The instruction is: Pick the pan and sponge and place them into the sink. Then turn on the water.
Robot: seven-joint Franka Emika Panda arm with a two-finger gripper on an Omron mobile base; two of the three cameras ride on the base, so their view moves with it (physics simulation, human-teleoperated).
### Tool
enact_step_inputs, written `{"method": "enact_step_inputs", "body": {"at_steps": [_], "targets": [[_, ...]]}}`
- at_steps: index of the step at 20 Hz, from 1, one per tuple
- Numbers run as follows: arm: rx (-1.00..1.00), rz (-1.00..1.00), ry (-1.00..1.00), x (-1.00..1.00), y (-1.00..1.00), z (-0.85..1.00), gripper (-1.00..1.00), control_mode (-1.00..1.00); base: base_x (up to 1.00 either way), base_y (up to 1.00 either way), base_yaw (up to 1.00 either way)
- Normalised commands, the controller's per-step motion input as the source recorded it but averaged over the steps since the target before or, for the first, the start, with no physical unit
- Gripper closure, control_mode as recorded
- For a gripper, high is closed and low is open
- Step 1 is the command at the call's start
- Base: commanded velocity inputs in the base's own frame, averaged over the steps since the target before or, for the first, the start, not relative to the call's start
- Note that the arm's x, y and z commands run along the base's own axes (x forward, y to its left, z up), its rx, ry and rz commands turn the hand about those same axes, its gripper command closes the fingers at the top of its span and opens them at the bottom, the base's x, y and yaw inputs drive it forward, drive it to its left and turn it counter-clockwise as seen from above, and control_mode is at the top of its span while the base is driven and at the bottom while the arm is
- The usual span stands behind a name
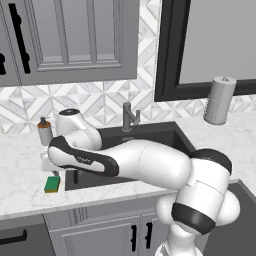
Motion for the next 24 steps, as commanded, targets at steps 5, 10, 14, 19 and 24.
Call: {"method": "enact_step_inputs", "body": {"at_steps": [5,10,14,19,24], "targets": [[0.00,-0.07,0.00,0.14,0.32,-0.21,-1.00,-1.00,0.00,0.00,0.00],[-0.01,-0.05,0.00,0.25,0.21,-0.14,-1.00,-1.00,0.00,0.00,0.00],[-0.01,-0.04,0.00,0.29,0.16,-0.18,-1.00,-1.00,0.00,0.00,0.00],[0.00,-0.02,0.00,0.20,0.10,-0.16,-1.00,-1.00,0.00,0.00,0.00],[0.00,-0.03,0.00,0.09,0.19,-0.19,-1.00,-1.00,0.00,0.00,0.00]]}}
